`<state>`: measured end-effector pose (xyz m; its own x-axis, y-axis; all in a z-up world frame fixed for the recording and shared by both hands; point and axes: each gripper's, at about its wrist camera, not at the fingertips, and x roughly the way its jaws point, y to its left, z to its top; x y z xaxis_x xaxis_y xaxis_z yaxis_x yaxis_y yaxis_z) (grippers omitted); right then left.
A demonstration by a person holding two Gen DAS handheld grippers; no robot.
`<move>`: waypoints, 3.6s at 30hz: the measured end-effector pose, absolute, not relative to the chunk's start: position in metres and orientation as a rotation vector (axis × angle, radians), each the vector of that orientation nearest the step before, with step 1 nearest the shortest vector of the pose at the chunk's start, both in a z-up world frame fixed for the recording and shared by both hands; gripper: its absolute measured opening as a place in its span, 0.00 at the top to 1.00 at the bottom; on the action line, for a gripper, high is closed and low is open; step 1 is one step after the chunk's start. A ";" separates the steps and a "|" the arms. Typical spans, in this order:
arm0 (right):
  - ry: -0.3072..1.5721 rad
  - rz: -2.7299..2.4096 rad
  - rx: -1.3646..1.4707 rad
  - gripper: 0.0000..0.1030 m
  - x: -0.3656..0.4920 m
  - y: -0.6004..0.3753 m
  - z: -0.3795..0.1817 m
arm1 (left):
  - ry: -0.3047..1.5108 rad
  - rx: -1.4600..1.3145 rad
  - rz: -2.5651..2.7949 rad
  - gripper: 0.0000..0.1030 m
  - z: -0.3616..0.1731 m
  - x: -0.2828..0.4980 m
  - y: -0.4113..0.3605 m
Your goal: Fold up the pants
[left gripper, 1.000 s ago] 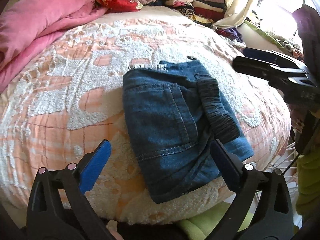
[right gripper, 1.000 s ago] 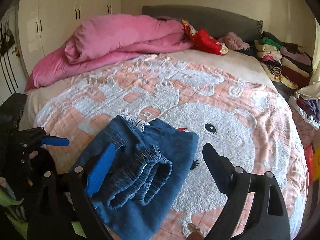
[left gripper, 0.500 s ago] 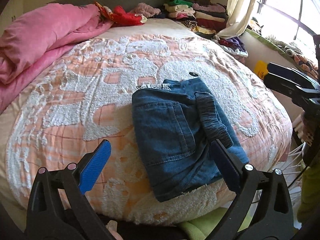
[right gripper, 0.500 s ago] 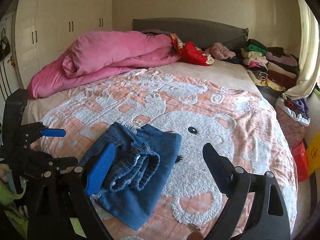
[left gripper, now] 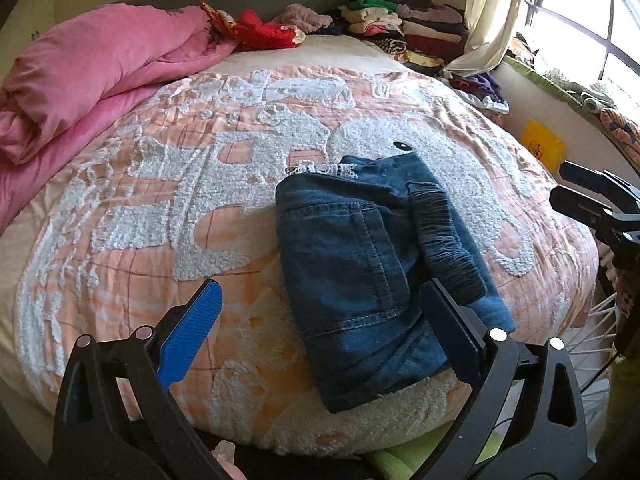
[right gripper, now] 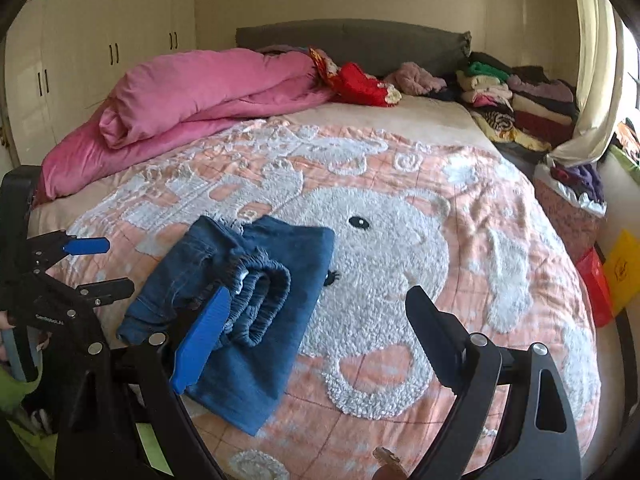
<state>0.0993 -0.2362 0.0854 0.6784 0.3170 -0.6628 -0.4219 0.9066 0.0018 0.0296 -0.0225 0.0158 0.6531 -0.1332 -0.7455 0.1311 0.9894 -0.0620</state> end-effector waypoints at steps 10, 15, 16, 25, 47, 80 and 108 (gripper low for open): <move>0.791 0.426 -0.122 0.14 0.117 -0.230 0.056 | 0.886 -0.009 -0.122 0.09 -0.005 0.047 -0.021; 0.848 0.451 -0.076 0.14 0.132 -0.226 0.042 | 0.911 -0.040 -0.122 0.09 -0.014 0.057 -0.018; 0.858 0.454 -0.072 0.14 0.134 -0.226 0.039 | 0.915 -0.049 -0.125 0.09 -0.016 0.060 -0.018; 0.995 0.502 -0.008 0.25 0.157 -0.217 0.002 | 0.944 -0.066 -0.129 0.10 -0.031 0.080 -0.018; 0.995 0.649 0.031 0.52 0.166 -0.205 -0.018 | 0.947 -0.075 -0.227 0.53 -0.042 0.091 -0.037; 0.801 0.676 -0.050 0.77 0.193 -0.179 0.048 | 0.841 -0.075 -0.215 0.76 0.022 0.130 -0.034; 0.957 0.473 -0.049 0.44 0.223 -0.191 -0.006 | 0.920 -0.056 -0.132 0.53 -0.027 0.153 -0.023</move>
<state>0.2228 -0.1915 -0.0059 0.4825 0.3668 -0.7954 -0.4093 0.8973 0.1654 0.1526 -0.0228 -0.0270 0.5981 -0.1376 -0.7895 0.0893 0.9905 -0.1050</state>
